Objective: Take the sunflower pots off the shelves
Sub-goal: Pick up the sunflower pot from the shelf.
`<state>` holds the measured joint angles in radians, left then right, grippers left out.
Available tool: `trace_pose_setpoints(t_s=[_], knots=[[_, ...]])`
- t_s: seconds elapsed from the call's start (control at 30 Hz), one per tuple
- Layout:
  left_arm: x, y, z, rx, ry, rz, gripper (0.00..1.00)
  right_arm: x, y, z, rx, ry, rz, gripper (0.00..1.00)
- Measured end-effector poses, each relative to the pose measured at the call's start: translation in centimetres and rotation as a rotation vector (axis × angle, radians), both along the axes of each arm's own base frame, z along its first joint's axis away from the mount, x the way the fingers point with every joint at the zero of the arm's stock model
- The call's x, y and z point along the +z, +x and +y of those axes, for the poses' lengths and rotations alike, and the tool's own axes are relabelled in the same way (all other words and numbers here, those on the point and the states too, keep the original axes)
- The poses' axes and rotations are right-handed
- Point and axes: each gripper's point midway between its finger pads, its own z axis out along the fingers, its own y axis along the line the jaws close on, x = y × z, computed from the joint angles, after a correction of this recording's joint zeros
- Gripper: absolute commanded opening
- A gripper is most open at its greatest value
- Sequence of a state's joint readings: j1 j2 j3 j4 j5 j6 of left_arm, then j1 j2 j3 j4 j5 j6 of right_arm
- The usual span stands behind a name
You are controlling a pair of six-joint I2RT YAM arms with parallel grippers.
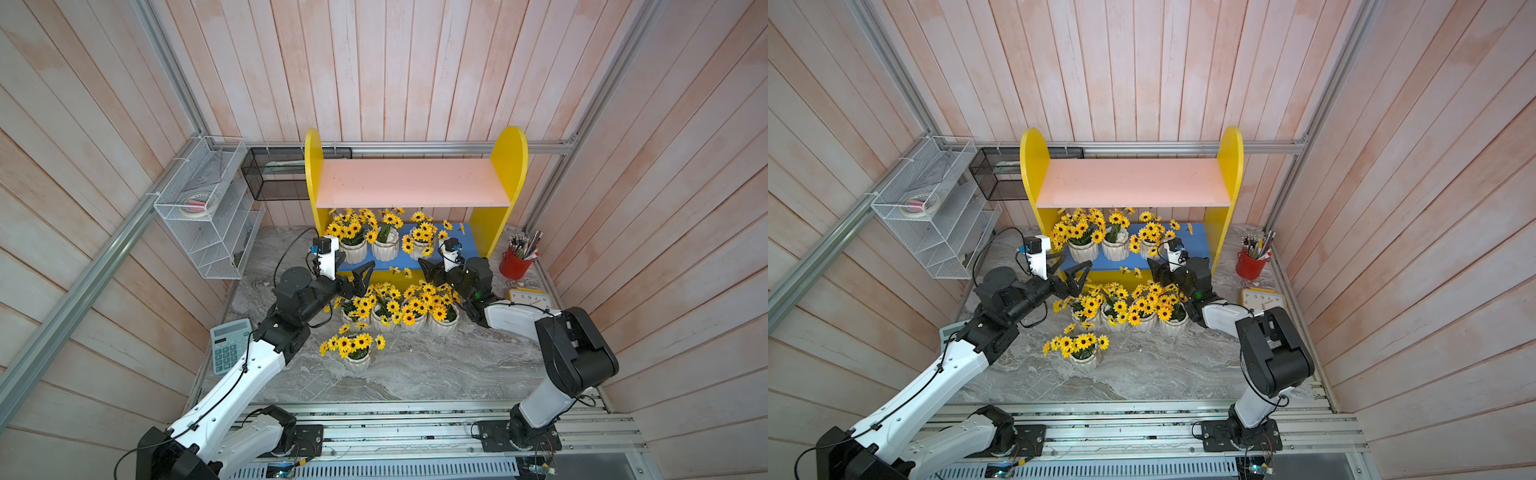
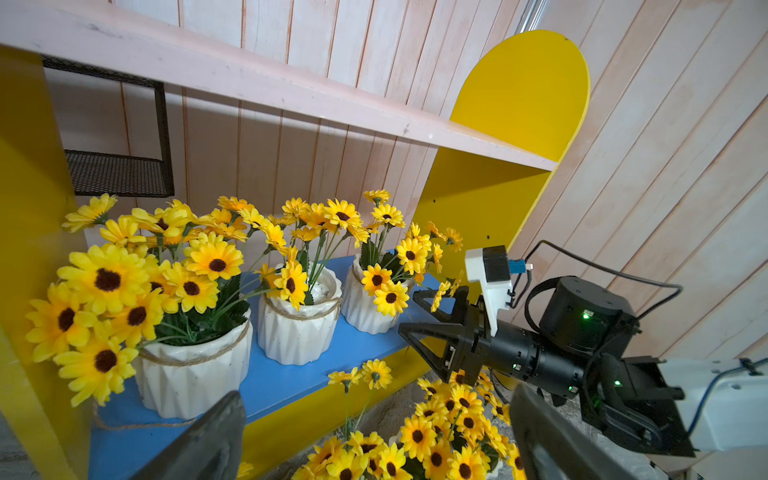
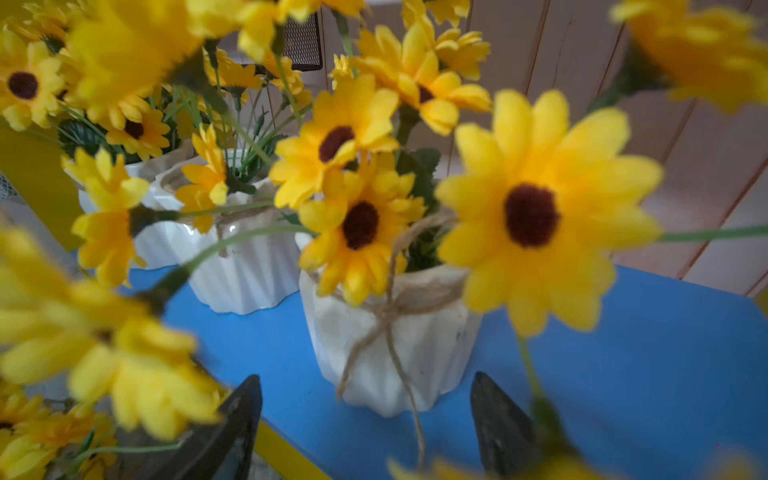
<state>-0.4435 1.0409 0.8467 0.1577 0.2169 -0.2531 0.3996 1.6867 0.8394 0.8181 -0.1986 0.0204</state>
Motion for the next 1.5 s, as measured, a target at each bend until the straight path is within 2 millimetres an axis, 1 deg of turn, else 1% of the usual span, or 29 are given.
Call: trace_pose_setpoints(t_s=[0.07,0.13,0.2,0.27,0.57,0.73,0.93,1.0,1.13,1.23,1.37,1.5], knots=[[0.0,0.1,0.1,0.005,0.001,-0.001,1.0,0.2,0.3,0.0,-0.015,-0.004,-0.022,0.88],[0.0,0.1,0.1,0.008,0.002,-0.002,1.0,0.5,0.7,-0.2,-0.031,-0.011,-0.039,0.9],[0.0,0.1,0.1,0.011,0.003,-0.002,1.0,0.8,1.3,-0.2,-0.045,-0.021,-0.054,0.95],[0.0,0.1,0.2,0.012,0.005,-0.004,1.0,1.1,1.8,-0.1,-0.053,-0.031,-0.074,0.98],[0.0,0.1,0.2,0.013,0.006,-0.004,1.0,1.0,3.0,0.1,-0.063,-0.086,-0.115,0.98],[0.0,0.2,0.2,0.013,0.007,-0.004,1.0,1.4,3.5,0.4,-0.06,-0.083,-0.137,0.98],[0.0,0.2,0.2,0.013,0.009,-0.006,1.0,1.2,4.3,1.1,-0.039,-0.077,-0.144,0.98],[0.0,0.2,0.2,0.013,0.009,-0.006,1.0,1.5,4.5,1.3,-0.033,-0.074,-0.151,0.98],[0.0,0.2,0.2,0.013,0.012,-0.008,1.0,2.7,4.9,1.5,-0.031,-0.062,-0.177,0.98],[0.0,0.2,0.2,0.013,0.013,-0.008,1.0,3.0,5.3,1.6,-0.029,-0.056,-0.187,0.98],[0.0,0.2,0.2,0.012,0.016,-0.01,1.0,2.8,6.1,2.2,-0.013,-0.049,-0.184,0.98],[0.0,0.2,0.2,0.013,0.018,-0.012,1.0,2.1,6.3,2.4,-0.004,-0.049,-0.17,0.98]])
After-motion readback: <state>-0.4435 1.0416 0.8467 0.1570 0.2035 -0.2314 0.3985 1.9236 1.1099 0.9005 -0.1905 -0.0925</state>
